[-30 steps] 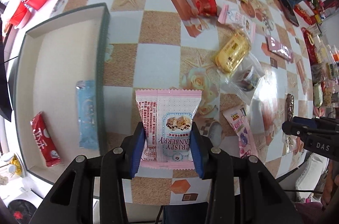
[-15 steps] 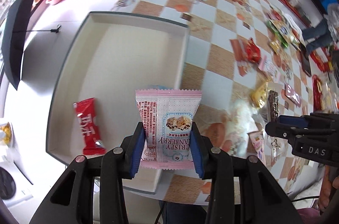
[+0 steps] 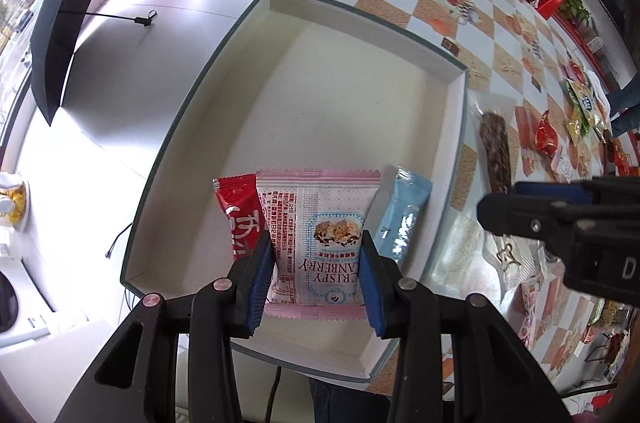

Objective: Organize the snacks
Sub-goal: 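Carry both snacks to the white tray and release them inside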

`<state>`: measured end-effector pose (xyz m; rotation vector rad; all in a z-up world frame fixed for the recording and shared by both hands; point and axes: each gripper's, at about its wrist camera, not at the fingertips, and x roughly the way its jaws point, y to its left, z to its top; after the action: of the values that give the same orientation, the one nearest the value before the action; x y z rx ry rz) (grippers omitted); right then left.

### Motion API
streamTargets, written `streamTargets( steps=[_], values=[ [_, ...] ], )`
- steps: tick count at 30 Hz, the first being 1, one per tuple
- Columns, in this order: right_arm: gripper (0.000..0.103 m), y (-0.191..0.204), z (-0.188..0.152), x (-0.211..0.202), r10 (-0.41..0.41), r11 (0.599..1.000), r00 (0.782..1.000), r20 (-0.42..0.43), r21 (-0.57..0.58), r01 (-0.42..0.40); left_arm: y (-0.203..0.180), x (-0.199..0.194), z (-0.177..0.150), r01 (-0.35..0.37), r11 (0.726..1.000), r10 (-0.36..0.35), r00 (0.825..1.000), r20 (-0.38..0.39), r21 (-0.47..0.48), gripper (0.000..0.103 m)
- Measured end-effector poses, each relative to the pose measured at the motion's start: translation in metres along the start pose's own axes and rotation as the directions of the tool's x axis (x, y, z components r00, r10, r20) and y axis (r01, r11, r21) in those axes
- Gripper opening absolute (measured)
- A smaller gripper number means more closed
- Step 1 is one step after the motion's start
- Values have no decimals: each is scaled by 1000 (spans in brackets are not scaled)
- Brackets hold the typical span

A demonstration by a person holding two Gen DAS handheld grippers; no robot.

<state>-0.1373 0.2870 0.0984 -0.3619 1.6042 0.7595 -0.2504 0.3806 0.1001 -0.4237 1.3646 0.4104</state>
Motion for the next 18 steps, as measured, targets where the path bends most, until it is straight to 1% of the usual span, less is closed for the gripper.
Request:
streamTargets(
  steps=[4,7,8,9,10,11,12,13,14,16,18],
  values=[
    [39,17,13,9,0,1000,1000,-5,-20,0,7,5,-3,-6,1000,6,1000,-17,-13,44],
    [40,21,22,13,7,1000,1000,-8,-12,-7,9,8,-5,-2,1000,1,1000,-29,-10,45],
    [43,21,23,13,12,1000,1000,-9,-8,-12,9,9,-5,-11,1000,10,999,-31,-5,49],
    [47,22,24,14,24,1000,1000,-18,-6,-24,7,9,-5,-24,1000,24,999,-32,2,58],
    [60,22,25,16,29,1000,999,-28,-4,-29,6,10,-5,-36,999,36,999,-31,7,64],
    [72,20,25,19,29,1000,999,-37,-2,-29,5,10,-6,-44,999,45,999,-29,9,75],
    [96,18,25,21,18,1000,999,-40,4,-18,5,10,-7,-44,999,44,999,-25,11,77],
    [100,16,23,21,6,1000,999,-35,9,-6,4,9,-8,-36,999,36,999,-27,15,77],
    [100,10,20,21,-6,1000,1000,-30,15,7,3,10,-9,-29,999,30,999,-35,21,77],
    [100,-1,13,22,-19,999,999,-46,36,20,-1,13,-10,-36,999,38,998,-55,40,77],
    [100,-24,0,18,-32,997,998,-54,71,36,-7,14,-13,-36,997,40,997,-66,64,77]
  ],
)
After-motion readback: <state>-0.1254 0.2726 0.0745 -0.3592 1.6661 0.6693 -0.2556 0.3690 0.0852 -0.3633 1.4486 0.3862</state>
